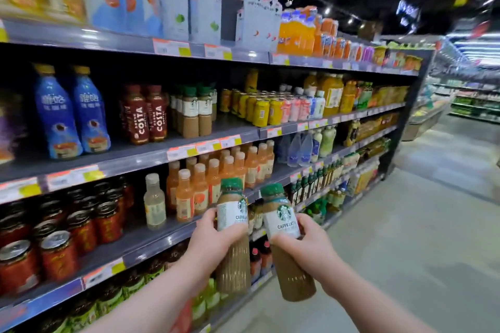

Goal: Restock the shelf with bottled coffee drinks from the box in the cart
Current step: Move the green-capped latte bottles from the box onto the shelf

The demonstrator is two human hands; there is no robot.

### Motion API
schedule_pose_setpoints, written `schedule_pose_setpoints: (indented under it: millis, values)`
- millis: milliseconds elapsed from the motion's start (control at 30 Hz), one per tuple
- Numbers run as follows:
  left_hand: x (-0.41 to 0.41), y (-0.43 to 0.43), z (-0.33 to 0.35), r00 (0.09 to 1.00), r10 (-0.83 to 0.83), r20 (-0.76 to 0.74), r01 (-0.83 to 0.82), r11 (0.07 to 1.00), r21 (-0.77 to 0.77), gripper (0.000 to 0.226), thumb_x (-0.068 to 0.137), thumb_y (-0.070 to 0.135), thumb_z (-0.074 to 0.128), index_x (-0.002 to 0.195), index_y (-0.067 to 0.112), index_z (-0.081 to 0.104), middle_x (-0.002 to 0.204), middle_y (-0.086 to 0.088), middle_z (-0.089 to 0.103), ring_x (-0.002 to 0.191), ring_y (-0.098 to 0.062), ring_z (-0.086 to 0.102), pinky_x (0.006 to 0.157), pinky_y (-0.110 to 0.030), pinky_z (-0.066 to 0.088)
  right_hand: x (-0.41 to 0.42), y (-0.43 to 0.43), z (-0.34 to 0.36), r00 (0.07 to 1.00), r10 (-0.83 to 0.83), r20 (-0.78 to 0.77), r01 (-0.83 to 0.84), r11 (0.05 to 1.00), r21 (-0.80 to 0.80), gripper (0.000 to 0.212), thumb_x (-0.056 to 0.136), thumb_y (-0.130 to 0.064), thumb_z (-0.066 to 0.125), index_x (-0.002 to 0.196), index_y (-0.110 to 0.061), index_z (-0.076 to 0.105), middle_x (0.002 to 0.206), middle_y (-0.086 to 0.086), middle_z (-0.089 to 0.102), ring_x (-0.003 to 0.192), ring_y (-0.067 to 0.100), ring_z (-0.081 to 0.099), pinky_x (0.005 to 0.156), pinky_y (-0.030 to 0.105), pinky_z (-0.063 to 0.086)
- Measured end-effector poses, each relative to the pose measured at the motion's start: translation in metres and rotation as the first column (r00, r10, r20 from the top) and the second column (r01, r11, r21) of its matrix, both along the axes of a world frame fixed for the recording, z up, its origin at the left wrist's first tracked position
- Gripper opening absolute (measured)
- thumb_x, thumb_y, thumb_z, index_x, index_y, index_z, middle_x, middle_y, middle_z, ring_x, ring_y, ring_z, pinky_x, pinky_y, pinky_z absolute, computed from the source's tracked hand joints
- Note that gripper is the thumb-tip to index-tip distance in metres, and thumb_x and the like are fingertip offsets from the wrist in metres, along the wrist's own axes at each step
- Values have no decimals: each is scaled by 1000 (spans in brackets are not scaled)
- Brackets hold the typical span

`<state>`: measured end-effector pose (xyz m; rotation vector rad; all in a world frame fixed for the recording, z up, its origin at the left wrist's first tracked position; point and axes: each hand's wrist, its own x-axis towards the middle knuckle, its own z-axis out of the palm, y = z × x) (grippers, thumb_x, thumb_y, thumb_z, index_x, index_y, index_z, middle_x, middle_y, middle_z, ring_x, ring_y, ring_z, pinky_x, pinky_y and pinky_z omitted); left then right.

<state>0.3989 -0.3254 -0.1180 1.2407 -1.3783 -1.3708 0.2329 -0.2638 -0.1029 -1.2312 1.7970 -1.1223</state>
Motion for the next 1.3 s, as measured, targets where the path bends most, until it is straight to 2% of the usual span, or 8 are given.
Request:
schedule_pose_setpoints:
  millis: [100,200,367,533,733,867,1033,1300]
  values:
    - [-21,-46,11,999,-38,-34,37,998,-42,65,59,38,71,119,30,47,105,3,64,92,-19,65,80,-40,55,-22,-39,16,1000,4,0,-4,999,-32,24,80,-19,66,94,-32,52,93,-2,65,76,16,68,67,32,59]
    - [-37,-97,23,993,-65,-96,59,996,-62,50,77,23,73,115,31,43,104,5,61,92,-18,63,80,-40,55,-37,-89,33,999,-10,-39,8,999,-38,24,78,-22,66,95,-31,52,94,1,66,83,21,68,75,43,59]
    - [-39,-167,40,994,-69,-87,58,992,-115,75,51,42,73,121,29,50,108,3,66,95,-19,66,87,-47,54,-46,-165,43,999,-6,-45,2,996,-84,22,81,-24,66,95,-31,50,94,-2,64,83,18,67,74,37,59]
    - [-32,-214,39,993,-30,-112,18,994,-111,61,54,32,70,113,27,55,104,2,68,92,-18,66,78,-38,55,-47,-227,36,999,3,-41,-6,997,-76,33,79,-27,68,108,-26,53,98,-3,65,87,16,66,75,36,58]
    - [-22,-256,50,991,47,-122,-62,990,-128,55,47,41,74,99,39,54,105,7,67,95,-14,66,82,-37,54,-48,-303,48,997,82,-2,-82,989,-124,37,80,-26,69,114,-25,53,100,-5,64,87,13,64,64,25,52]
    - [-19,-276,53,984,109,-140,-132,976,-173,47,63,25,76,105,33,55,97,8,67,83,-4,64,61,-9,47,-53,-360,54,989,142,-30,-145,978,-153,42,78,-30,70,116,-22,55,102,-3,65,90,14,64,71,29,53]
    - [-25,-299,56,955,252,-157,-275,949,-155,43,61,23,74,99,35,58,96,6,71,88,-11,68,67,-27,50,-60,-429,66,970,242,-20,-240,941,-239,37,82,-31,68,112,-29,46,96,-13,57,89,7,57,64,24,47]
    - [-56,-325,67,870,478,-118,-492,849,-194,37,78,6,73,98,33,58,85,9,73,76,-5,68,64,-24,47,-69,-526,81,908,418,-36,-407,857,-316,40,82,-24,70,110,-28,43,92,-13,53,82,3,53,73,26,51]
